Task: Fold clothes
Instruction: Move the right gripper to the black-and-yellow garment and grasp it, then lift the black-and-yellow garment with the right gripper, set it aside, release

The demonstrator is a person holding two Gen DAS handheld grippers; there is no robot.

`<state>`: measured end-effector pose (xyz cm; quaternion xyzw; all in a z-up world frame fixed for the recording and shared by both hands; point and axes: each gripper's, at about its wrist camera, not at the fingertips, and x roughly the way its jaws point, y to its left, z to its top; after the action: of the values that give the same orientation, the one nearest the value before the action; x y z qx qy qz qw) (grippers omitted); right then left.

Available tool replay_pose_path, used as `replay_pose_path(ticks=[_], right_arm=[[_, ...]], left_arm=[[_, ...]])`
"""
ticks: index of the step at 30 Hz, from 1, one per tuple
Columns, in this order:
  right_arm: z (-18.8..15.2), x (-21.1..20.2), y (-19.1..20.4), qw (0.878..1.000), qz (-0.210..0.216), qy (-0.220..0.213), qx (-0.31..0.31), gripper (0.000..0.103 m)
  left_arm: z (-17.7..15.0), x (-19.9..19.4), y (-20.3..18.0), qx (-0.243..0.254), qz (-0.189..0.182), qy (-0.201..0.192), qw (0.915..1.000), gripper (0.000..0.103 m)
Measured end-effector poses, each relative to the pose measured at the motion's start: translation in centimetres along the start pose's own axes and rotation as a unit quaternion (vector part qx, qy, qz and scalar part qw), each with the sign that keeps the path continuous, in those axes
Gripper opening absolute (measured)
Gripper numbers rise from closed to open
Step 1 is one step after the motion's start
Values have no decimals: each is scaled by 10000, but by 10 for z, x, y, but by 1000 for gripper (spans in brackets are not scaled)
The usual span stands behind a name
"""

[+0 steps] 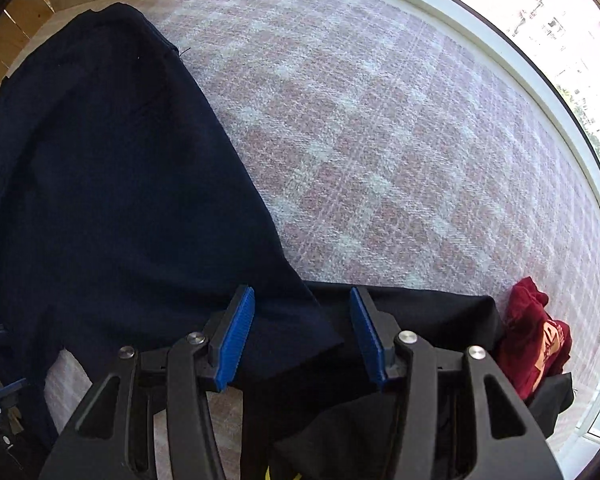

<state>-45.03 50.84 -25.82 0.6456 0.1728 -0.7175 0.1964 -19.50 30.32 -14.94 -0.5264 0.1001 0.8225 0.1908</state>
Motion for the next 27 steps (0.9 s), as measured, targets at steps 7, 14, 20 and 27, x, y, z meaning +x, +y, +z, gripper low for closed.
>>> replay_pose_path(ticks=[7, 14, 20, 27], right_arm=[[1, -13, -4, 9969, 773, -38, 107, 6], [9, -15, -14, 9989, 360, 172, 226, 29], [9, -10, 6, 9988, 355, 338, -52, 51], [6, -8, 42, 9983, 214, 277, -472, 11]], left_arm=[[-72, -29, 30, -627, 109, 266, 9976, 42], [-117, -36, 40, -1061, 185, 493, 9930, 42], [-122, -33, 43, -1167, 113, 470, 9920, 42], [-126, -33, 36, -1097, 64, 507, 9927, 42]])
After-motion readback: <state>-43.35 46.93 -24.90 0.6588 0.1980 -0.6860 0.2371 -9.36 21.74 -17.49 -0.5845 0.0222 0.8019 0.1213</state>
